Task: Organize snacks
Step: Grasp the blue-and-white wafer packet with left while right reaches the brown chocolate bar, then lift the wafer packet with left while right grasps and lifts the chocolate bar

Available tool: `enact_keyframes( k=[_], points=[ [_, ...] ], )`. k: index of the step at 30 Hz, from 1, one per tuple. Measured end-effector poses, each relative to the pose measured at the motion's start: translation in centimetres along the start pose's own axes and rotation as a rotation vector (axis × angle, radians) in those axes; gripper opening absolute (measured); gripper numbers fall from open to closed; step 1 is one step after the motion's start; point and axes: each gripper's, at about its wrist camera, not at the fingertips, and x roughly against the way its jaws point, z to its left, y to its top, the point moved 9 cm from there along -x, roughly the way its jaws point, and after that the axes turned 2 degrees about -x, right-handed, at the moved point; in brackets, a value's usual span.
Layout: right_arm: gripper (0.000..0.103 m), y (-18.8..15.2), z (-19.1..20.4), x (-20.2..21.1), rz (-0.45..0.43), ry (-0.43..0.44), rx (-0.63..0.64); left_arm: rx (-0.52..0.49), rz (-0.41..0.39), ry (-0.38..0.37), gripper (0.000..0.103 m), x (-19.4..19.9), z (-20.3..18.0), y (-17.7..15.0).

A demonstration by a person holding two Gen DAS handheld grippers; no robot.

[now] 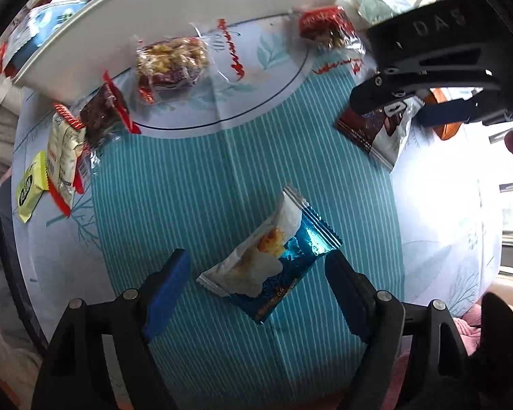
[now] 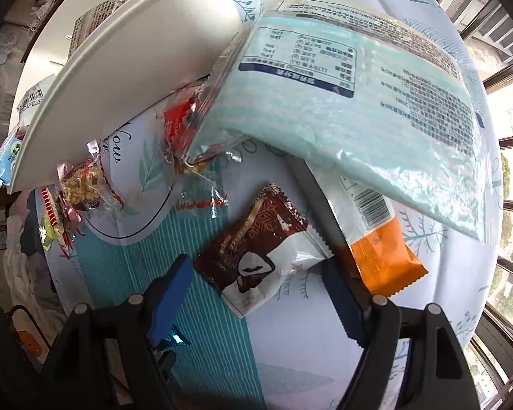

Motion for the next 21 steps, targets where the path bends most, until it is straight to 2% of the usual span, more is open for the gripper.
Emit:
enact_keyframes(
  k=[5,8,11,12,13,16,21],
  points=[
    [0.07,-0.2,0.8,-0.5,-0.003,-0.112,0.014,0.0,0.008,0.031,0.076,-1.3,-0.7,0.7],
    [0.065,-0.2,0.9,-0.7,-0.011,-0.154,0.012,0.013,-0.017,0.005,0.071,-1.7,-1.0,0.7],
    [0.057,-0.2,0.9,-0.8,-0.016,-0.182,0.017,0.012,-0.049,0.004,0.066,-1.7,-1.3,0.6],
    [0.05,-0.3,0.9,-0.7,-0.023,-0.192,0.025,0.009,-0.063,0.004,0.064,-1.6,-1.5,0.7],
    [0.042,-0.5,1.2,-0.8,-0.034,-0.197,0.032,0.009,-0.073,0.004,0.057,-1.4,-1.3,0.6],
    [0.037,-0.3,1.3,-0.5,-0.052,-0.171,0.037,0.021,-0.097,0.007,0.039,-1.1,-0.6,0.3],
    [0.033,-0.4,1.0,-0.3,-0.066,-0.133,0.04,0.038,-0.116,-0.007,0.032,-1.2,-0.2,0.8]
  ],
)
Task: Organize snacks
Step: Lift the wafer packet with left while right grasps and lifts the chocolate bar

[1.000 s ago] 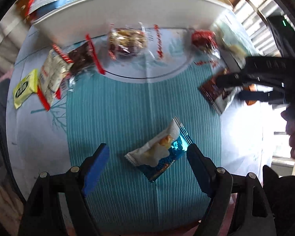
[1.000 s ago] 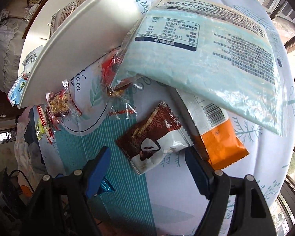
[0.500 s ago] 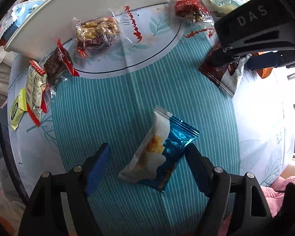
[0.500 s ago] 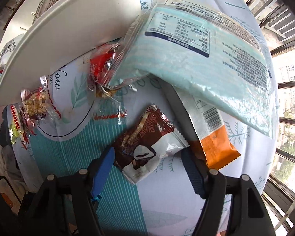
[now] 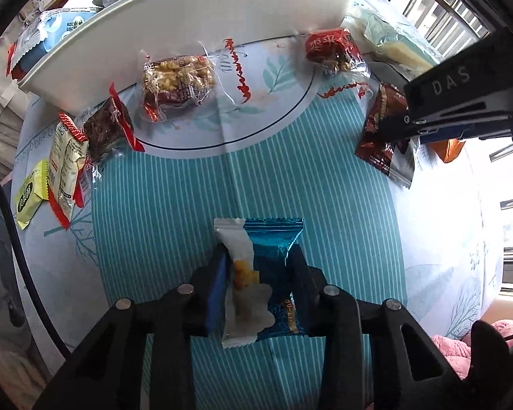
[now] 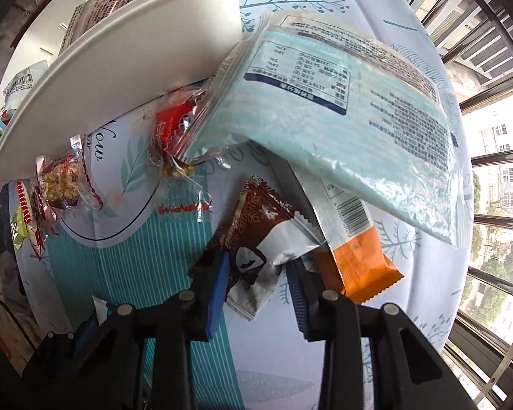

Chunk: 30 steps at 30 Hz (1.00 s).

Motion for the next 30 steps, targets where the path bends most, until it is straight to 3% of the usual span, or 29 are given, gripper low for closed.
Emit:
enact_keyframes(
  k=[7,10,17,21,23,26,30],
  points=[
    [0.027,-1.4,-1.7,0.8,0.024,0.068,-0.036,0.058,0.009,-0.098,0.026,1.4,2.2,-0.7],
    [0.024,-2.7,-1.6,1.2,0.025,0.098,-0.055,0.031,-0.002,-0.117,0.026,2.0,2.6,-0.6],
    [0.023,-4.7,-0.8,3.4,-0.042,0.159,-0.1,-0.036,-0.103,-0.172,0.026,5.9,5.2,1.9],
    [0.022,-5.4,-0.3,5.3,-0.125,0.193,-0.133,-0.063,-0.167,-0.227,0.026,8.9,6.0,3.6],
    [0.022,-4.1,0.2,6.4,-0.176,0.197,-0.139,-0.087,-0.189,-0.25,0.026,10.2,6.1,4.0],
    [0.022,-3.6,0.6,8.7,-0.282,0.195,-0.13,-0.102,-0.221,-0.295,0.026,12.7,5.7,5.1],
    [0.022,-2.7,1.7,12.2,-0.433,0.188,-0.102,-0.136,-0.28,-0.3,0.026,15.6,4.8,6.7]
  ],
)
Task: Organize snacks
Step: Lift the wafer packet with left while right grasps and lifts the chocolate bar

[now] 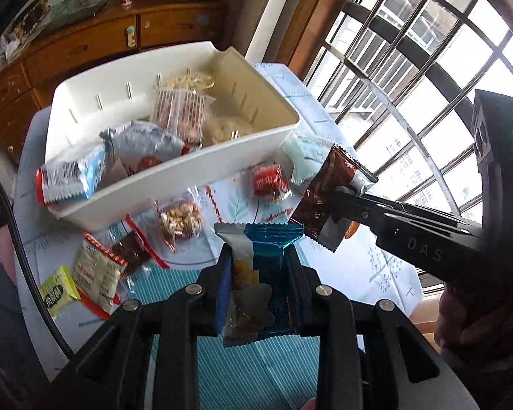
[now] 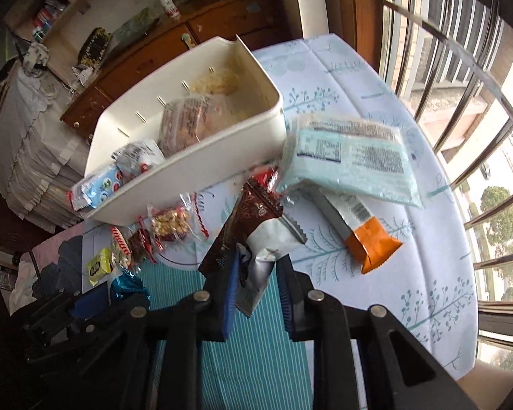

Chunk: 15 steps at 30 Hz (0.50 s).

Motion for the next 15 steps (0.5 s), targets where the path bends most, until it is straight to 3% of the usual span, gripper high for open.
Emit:
enact_keyframes(
  k=[10,15],
  points=[
    [0.022,5.9,3.6,4.2,-0.257,-0.011,0.129,0.014,-0.127,0.012,0.026,4.3,2.2,6.9],
    [0.022,8.7,4.8,4.7,-0.328,-0.031,0.174,0.038,-0.187,0.077,0.026,5.4,5.2,11.3]
  ],
)
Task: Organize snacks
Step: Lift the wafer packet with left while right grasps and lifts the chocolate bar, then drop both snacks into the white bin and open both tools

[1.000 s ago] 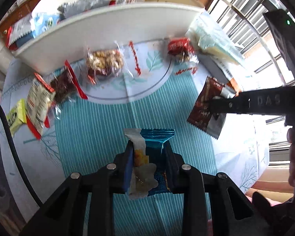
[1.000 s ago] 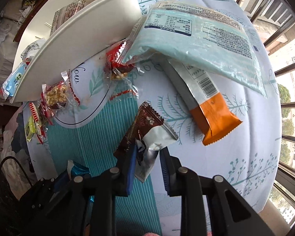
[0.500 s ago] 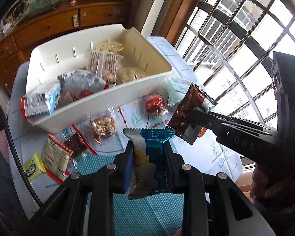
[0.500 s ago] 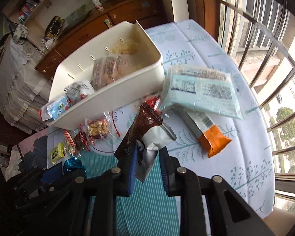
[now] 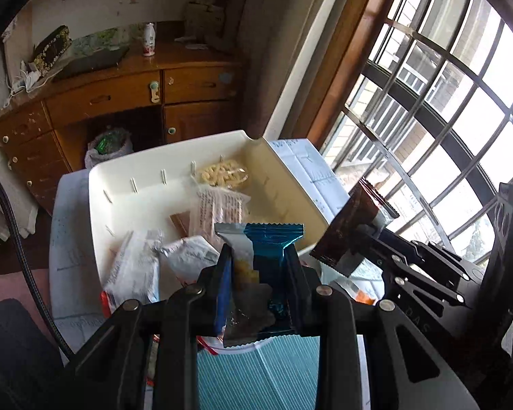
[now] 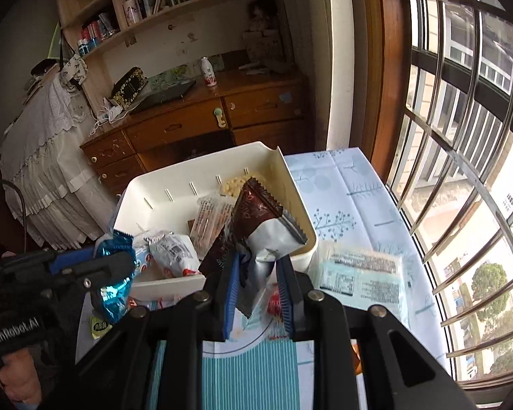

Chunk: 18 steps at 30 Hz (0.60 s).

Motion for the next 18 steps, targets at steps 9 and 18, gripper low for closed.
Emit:
enact_keyframes(
  k=[9,18],
  points=[
    [0.022,3.5,1.6,-3.0,-0.059,-0.018,0.102,0.094,-0.005,0.107,0.027,-2.0,5.7,3.9],
    [0.028,3.1,3.1,-5.8,-0.01,-0.003,0.153,0.223,0.045,0.122,0.053,-4.1,8.9,2.2]
  ],
)
